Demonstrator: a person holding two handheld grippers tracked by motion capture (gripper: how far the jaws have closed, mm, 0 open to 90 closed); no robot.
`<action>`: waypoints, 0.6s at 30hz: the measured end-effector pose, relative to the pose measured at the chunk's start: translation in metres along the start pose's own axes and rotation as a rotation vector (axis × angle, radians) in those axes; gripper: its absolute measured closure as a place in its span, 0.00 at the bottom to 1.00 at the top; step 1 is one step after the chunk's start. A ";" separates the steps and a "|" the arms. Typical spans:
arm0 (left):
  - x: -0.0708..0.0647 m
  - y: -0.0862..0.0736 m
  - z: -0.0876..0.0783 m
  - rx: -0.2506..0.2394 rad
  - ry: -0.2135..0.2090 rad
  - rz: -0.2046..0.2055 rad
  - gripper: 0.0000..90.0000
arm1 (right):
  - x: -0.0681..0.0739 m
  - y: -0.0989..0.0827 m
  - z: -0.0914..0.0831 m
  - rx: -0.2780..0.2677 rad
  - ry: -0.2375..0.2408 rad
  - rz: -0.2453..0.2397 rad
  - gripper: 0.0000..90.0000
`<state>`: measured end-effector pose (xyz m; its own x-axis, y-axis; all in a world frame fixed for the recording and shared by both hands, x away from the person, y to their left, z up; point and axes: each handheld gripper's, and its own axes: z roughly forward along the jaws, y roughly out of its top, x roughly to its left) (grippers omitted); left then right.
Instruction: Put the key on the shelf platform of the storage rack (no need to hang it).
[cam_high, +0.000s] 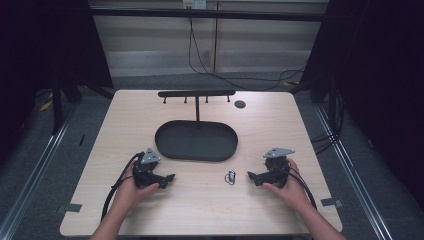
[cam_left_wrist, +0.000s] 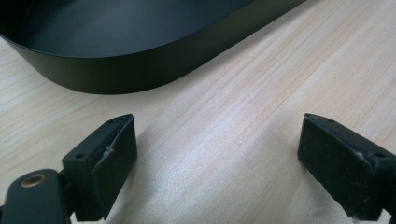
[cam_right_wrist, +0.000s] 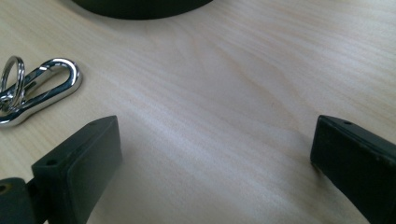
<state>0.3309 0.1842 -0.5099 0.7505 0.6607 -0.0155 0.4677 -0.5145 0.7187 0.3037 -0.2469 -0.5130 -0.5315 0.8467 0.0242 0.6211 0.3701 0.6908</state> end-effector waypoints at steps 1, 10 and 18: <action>0.000 0.000 0.000 0.000 0.000 0.000 0.13 | 0.000 0.001 -0.001 0.015 0.004 -0.008 0.02; 0.000 0.000 0.000 0.000 0.000 0.000 0.13 | 0.013 0.017 -0.004 0.133 0.008 -0.017 0.20; 0.000 0.000 0.000 -0.001 0.000 0.000 0.13 | 0.043 0.044 -0.011 0.274 0.061 -0.100 0.26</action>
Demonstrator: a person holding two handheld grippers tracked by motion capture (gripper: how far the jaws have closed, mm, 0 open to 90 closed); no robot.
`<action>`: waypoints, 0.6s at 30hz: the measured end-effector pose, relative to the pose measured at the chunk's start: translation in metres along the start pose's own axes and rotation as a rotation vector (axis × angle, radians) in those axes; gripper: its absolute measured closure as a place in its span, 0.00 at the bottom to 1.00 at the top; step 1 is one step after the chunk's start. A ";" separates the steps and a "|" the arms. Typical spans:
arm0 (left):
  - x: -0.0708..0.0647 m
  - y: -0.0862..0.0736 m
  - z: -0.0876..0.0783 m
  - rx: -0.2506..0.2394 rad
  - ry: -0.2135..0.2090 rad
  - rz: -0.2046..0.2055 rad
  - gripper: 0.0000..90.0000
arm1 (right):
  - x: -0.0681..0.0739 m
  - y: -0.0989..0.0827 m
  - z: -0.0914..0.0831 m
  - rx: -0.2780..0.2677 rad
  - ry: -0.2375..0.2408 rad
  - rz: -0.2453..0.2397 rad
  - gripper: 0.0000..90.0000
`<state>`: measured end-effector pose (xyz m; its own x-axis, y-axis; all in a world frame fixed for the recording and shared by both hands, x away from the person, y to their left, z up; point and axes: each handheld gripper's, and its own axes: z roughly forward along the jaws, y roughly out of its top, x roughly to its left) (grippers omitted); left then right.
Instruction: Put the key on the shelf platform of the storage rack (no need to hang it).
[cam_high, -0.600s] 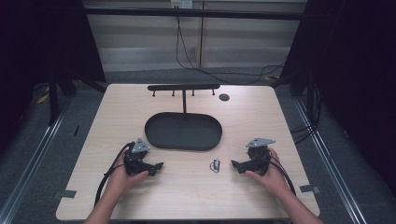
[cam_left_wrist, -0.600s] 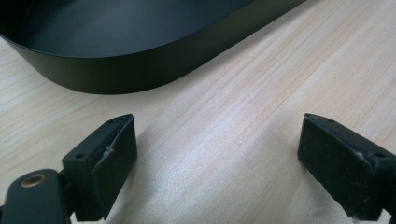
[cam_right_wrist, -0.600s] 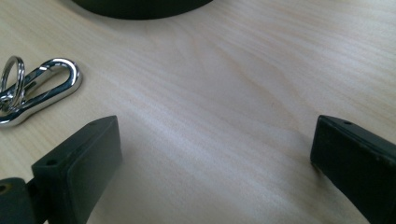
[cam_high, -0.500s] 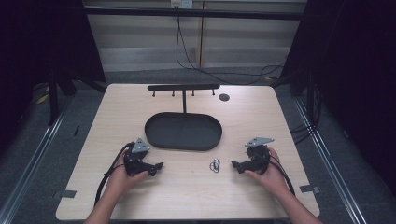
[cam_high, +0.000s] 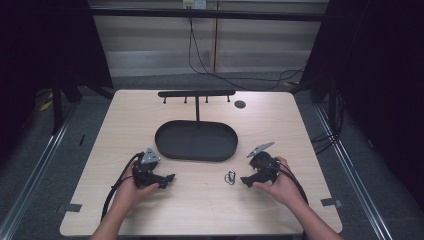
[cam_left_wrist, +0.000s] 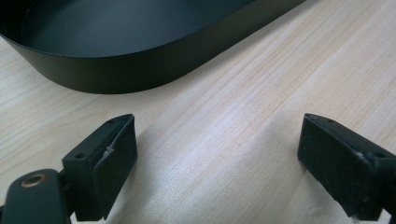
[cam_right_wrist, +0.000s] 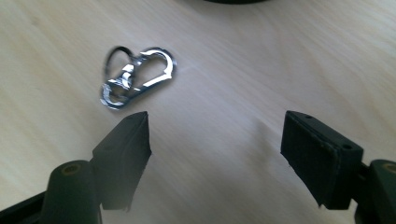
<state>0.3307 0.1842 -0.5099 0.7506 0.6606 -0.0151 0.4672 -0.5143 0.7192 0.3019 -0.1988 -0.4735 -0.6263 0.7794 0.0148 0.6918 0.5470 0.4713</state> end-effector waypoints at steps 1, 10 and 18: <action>0.000 0.000 0.000 0.001 0.003 0.001 0.13 | 0.003 0.003 -0.001 0.004 0.016 0.007 0.27; 0.000 0.000 0.000 0.000 0.003 0.000 0.13 | 0.018 0.026 -0.003 0.114 0.072 0.024 0.37; 0.000 0.000 0.000 0.001 -0.001 -0.004 0.13 | 0.024 0.049 0.007 0.204 0.072 0.063 0.47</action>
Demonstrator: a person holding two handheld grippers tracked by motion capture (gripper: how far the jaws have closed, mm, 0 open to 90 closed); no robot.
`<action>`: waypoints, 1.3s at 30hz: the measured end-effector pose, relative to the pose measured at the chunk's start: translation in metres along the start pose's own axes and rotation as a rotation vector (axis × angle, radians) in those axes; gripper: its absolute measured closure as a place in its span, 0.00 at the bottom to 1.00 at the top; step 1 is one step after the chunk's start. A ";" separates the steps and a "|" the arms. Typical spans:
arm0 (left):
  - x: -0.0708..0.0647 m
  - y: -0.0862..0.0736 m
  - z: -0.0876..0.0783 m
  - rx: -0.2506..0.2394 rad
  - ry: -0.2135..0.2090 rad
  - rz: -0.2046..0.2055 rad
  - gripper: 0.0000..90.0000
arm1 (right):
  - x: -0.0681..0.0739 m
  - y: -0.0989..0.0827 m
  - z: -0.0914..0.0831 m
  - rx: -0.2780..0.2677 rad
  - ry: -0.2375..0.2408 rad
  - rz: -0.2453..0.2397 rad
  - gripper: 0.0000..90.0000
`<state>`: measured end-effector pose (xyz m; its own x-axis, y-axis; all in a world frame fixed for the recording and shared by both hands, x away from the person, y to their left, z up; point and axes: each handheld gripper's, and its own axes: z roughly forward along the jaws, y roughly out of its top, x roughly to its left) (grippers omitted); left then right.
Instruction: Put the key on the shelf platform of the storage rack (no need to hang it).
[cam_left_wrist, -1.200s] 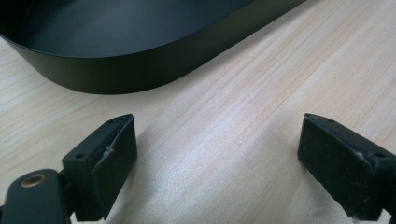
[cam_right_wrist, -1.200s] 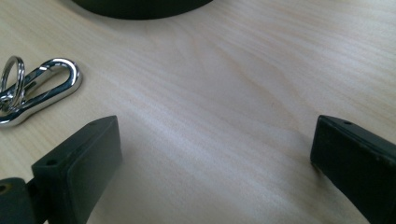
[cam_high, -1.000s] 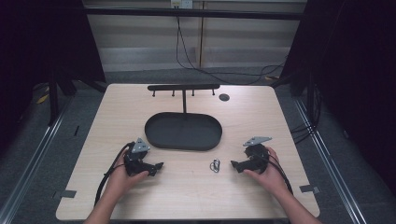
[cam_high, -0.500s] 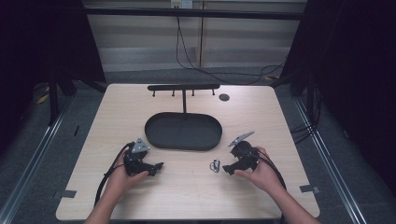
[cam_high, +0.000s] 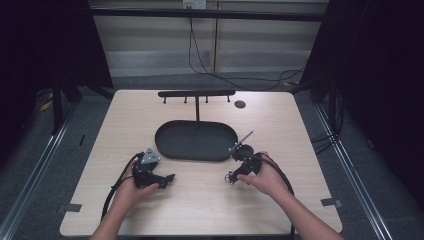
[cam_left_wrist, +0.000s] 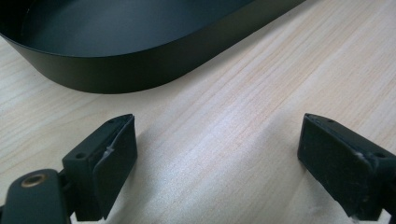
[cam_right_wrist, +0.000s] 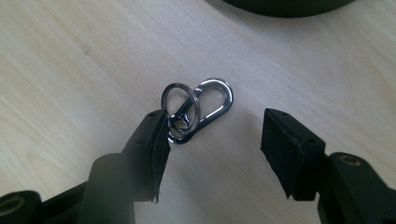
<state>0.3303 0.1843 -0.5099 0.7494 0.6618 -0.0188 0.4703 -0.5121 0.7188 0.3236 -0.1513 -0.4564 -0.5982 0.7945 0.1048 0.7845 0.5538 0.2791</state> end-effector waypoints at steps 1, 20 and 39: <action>0.000 0.000 0.000 -0.001 0.002 0.000 0.13 | 0.000 0.002 0.002 0.009 -0.007 -0.004 0.47; 0.000 0.000 0.000 -0.001 0.002 0.001 0.13 | 0.011 0.020 0.016 0.073 -0.003 -0.018 0.70; 0.000 0.000 0.000 -0.001 0.002 0.000 0.13 | 0.012 0.023 0.007 0.103 0.017 -0.059 1.00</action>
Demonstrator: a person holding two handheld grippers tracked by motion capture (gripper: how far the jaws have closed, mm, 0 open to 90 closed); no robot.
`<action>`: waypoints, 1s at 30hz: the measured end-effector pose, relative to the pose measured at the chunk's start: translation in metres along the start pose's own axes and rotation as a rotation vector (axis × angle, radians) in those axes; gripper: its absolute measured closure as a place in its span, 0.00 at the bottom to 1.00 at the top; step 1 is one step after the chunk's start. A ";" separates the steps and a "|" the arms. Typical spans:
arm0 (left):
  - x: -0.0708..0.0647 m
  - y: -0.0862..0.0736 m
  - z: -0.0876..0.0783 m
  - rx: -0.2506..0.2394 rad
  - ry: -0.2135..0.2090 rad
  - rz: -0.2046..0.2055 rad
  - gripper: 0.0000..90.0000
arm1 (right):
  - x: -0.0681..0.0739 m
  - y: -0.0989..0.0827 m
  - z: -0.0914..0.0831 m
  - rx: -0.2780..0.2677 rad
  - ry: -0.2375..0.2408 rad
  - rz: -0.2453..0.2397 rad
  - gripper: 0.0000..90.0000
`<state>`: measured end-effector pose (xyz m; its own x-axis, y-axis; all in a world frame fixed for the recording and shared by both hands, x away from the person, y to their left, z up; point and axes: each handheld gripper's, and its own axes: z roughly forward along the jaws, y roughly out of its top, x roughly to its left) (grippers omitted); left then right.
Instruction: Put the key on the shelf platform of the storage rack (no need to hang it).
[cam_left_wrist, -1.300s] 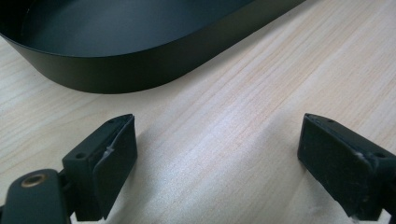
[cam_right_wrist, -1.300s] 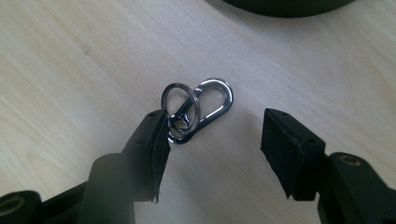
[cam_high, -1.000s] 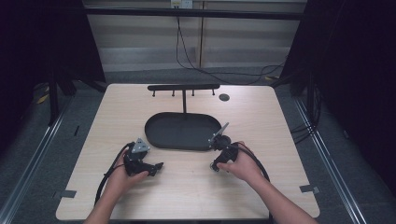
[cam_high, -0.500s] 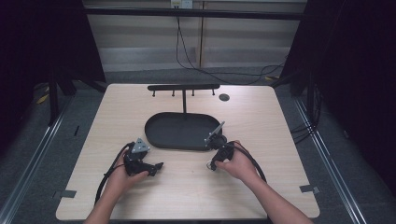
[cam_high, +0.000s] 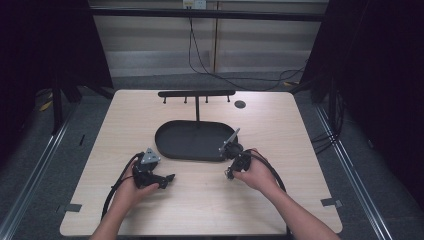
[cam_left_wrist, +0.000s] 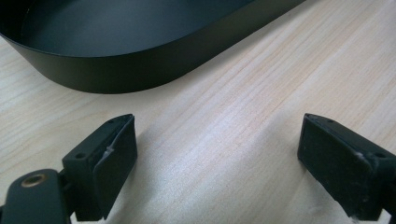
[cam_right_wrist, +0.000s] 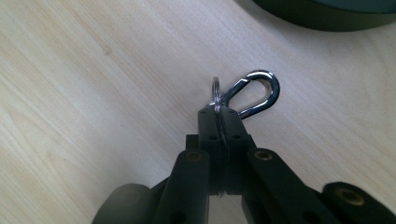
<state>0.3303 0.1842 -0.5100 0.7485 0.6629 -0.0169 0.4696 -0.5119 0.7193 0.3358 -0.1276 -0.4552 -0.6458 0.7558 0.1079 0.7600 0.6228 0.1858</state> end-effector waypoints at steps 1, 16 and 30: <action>0.000 0.000 0.000 0.001 0.002 0.004 0.13 | 0.000 0.000 -0.001 0.004 -0.003 -0.005 1.00; 0.000 0.000 0.000 0.001 0.000 0.001 0.13 | -0.002 0.005 -0.032 0.035 0.005 -0.018 1.00; 0.000 0.000 0.000 -0.005 0.001 -0.005 0.13 | -0.006 0.019 -0.064 0.072 -0.007 -0.061 1.00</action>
<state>0.3301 0.1838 -0.5102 0.7456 0.6661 -0.0198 0.4711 -0.5058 0.7226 0.3494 -0.1326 -0.3900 -0.6910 0.7170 0.0919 0.7224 0.6807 0.1216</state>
